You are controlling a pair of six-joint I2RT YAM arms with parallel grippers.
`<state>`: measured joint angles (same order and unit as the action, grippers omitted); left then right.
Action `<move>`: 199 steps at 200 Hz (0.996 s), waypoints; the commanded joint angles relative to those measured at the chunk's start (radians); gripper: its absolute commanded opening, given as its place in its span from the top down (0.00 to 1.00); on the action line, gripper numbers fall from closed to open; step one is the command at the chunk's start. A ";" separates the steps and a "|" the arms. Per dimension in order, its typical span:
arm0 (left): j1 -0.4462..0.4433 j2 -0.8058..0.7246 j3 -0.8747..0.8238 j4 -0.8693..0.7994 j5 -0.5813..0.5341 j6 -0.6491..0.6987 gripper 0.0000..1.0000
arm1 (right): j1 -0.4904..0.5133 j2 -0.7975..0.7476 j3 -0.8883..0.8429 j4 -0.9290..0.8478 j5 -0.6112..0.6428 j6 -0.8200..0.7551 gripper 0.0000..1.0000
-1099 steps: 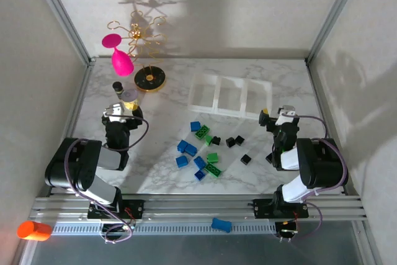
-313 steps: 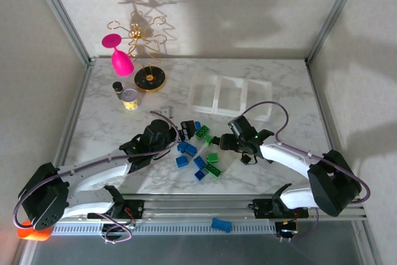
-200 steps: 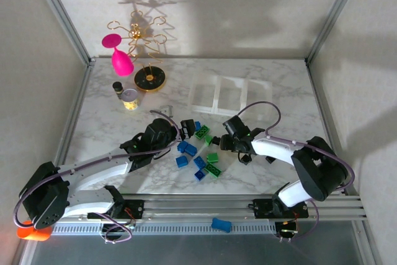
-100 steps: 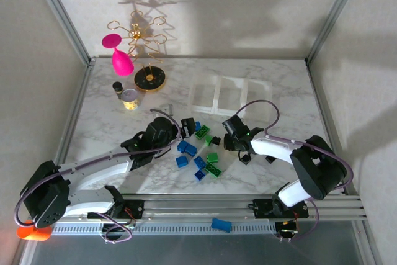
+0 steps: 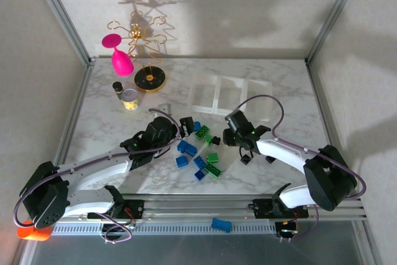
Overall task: Sort the legos into containers by color
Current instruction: Pick up the lego from the center of the table, then place the lego in the container.
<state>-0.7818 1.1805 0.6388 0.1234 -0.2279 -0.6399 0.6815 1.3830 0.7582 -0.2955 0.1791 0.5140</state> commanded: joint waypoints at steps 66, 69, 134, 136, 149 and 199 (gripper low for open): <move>0.072 -0.079 0.067 -0.053 -0.027 0.019 0.00 | 0.007 0.239 0.414 0.004 0.026 -0.147 0.65; 0.076 -0.079 0.067 -0.056 -0.027 0.018 0.00 | 0.007 0.253 0.426 0.007 0.024 -0.151 0.65; 0.166 -0.075 0.066 -0.055 0.036 0.020 0.00 | 0.003 0.544 0.714 0.024 0.074 -0.216 0.65; 0.168 -0.075 0.065 -0.054 0.036 0.020 0.00 | 0.003 0.551 0.721 0.024 0.074 -0.217 0.65; 0.176 -0.073 0.069 -0.053 0.044 0.022 0.01 | 0.000 0.600 0.773 0.003 0.088 -0.225 0.65; 0.191 -0.082 0.065 -0.067 0.038 0.040 0.01 | -0.008 0.730 0.917 -0.064 0.140 -0.246 0.59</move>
<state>-0.6048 1.1152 0.6811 0.0761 -0.1974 -0.6243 0.6804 2.0720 1.6089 -0.3046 0.2653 0.2935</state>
